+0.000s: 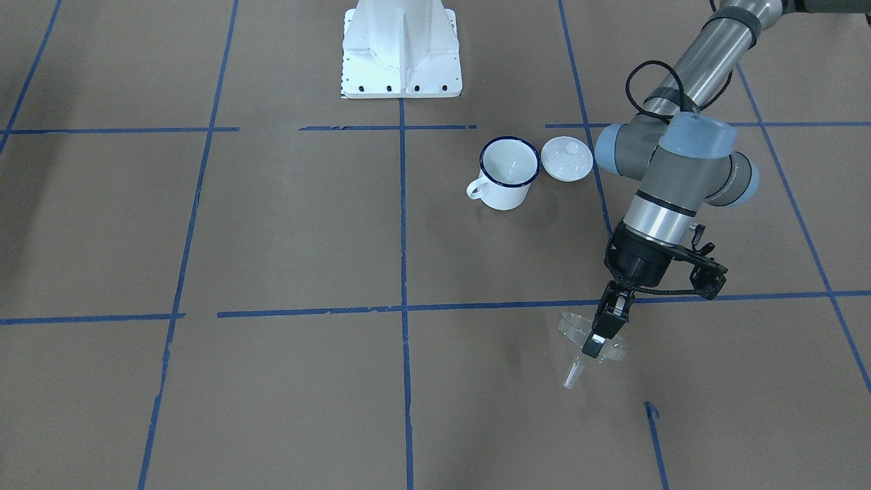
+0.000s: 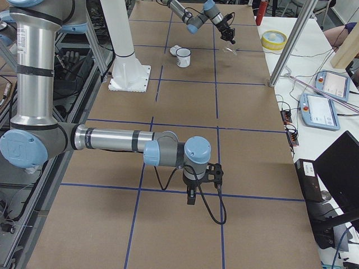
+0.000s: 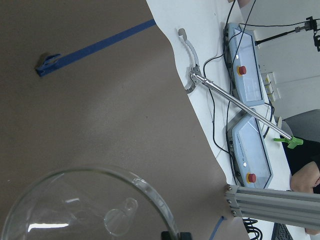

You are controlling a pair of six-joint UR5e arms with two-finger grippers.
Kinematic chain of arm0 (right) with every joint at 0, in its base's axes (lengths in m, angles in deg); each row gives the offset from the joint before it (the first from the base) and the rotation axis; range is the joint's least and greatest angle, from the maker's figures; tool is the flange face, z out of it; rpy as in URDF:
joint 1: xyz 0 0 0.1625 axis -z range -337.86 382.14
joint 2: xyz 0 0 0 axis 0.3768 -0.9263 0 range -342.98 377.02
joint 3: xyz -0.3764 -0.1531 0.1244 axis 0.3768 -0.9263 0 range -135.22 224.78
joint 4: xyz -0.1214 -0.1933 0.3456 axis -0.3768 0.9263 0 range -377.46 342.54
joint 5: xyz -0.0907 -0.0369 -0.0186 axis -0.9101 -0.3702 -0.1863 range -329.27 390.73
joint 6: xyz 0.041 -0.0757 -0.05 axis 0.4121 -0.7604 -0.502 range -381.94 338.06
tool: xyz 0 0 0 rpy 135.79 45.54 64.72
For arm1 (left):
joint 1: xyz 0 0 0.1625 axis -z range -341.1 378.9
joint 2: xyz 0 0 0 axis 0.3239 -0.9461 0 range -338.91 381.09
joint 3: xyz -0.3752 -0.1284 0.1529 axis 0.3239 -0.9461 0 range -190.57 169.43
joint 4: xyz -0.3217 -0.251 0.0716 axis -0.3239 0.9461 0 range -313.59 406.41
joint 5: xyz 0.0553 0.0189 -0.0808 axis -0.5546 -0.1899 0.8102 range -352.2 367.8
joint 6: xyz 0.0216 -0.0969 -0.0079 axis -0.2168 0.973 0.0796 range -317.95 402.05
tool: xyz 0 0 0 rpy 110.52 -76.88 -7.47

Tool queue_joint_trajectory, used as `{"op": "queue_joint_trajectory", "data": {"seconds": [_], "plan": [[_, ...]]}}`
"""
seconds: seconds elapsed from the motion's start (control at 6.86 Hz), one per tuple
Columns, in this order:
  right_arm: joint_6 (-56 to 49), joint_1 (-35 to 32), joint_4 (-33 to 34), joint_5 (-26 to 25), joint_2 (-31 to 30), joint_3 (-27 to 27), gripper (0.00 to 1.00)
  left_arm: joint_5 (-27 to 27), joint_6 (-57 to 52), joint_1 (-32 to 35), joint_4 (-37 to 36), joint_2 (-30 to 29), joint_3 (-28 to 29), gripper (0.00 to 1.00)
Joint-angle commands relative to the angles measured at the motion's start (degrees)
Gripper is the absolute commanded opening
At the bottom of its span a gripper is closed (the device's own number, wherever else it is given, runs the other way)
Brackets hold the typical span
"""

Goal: Remove funnel from cup
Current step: 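Carry the funnel farther from the robot and lower it onto the table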

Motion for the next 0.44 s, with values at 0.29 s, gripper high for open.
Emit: {"op": "queue_joint_trajectory", "data": {"seconds": [0.29], "plan": [[0.0,0.0,0.0,0.0,0.0,0.0,1.0,-6.0,3.3,-3.7,7.6,-0.7,5.8,0.0]]}}
